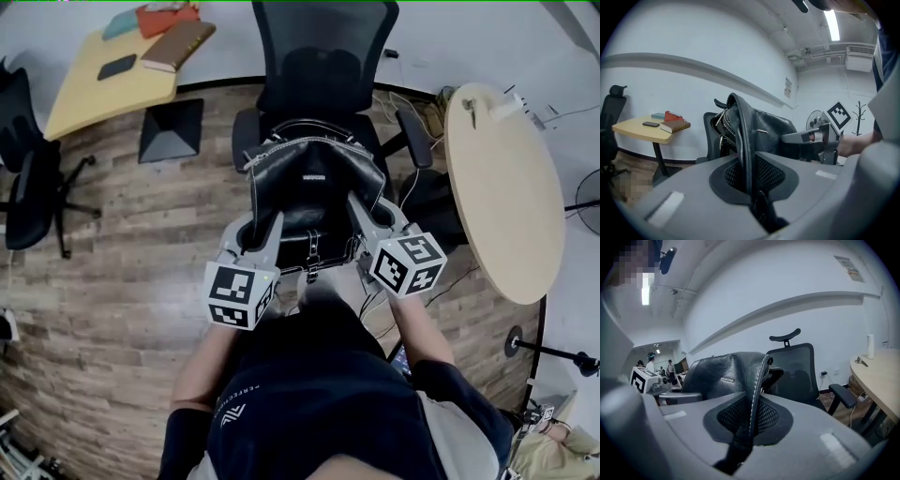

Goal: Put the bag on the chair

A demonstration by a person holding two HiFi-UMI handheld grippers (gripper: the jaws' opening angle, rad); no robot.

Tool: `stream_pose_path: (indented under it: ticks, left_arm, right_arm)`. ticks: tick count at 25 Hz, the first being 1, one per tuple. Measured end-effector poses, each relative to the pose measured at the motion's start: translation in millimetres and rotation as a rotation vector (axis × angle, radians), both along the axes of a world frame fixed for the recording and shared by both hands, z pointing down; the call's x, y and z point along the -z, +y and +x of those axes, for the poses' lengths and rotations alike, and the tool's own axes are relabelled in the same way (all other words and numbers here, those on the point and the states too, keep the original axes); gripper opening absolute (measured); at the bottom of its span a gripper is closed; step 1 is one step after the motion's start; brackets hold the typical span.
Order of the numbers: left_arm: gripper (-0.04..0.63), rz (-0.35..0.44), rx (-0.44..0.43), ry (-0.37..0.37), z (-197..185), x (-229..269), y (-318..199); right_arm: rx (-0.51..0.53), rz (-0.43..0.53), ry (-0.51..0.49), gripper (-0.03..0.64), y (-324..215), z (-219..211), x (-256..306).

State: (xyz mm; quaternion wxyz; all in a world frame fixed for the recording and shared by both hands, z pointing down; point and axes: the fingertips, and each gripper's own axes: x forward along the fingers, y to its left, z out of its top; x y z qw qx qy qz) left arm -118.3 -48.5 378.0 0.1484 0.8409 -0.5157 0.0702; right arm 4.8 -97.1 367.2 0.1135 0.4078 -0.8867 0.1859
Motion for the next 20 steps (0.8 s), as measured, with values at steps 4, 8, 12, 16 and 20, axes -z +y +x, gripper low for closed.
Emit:
stream_pose_path:
  ticks: [4, 8, 12, 16, 20]
  left_arm:
    - [0.049, -0.028, 0.043, 0.013, 9.0, -7.5, -37.1]
    - [0.049, -0.054, 0.081, 0.026, 19.8, -14.6, -76.6]
    - [0.049, -0.064, 0.113, 0.026, 25.0, -18.9, -115.4]
    - [0.049, -0.065, 0.151, 0.022, 26.8, -23.7, -150.8]
    - [0.051, -0.075, 0.182, 0.013, 26.1, -32.8, -184.2]
  right_arm:
    - [0.038, -0.011, 0.014, 0.028, -41.4, 7.3, -7.2]
    - [0.075, -0.028, 0.024, 0.028, -86.8, 15.4, -15.1]
    - [0.109, -0.032, 0.029, 0.029, -129.6, 18.6, -19.4]
    - [0.138, -0.034, 0.029, 0.029, -167.4, 19.0, -24.0]
    - [0.161, -0.036, 0.030, 0.029, -202.9, 17.6, -32.7]
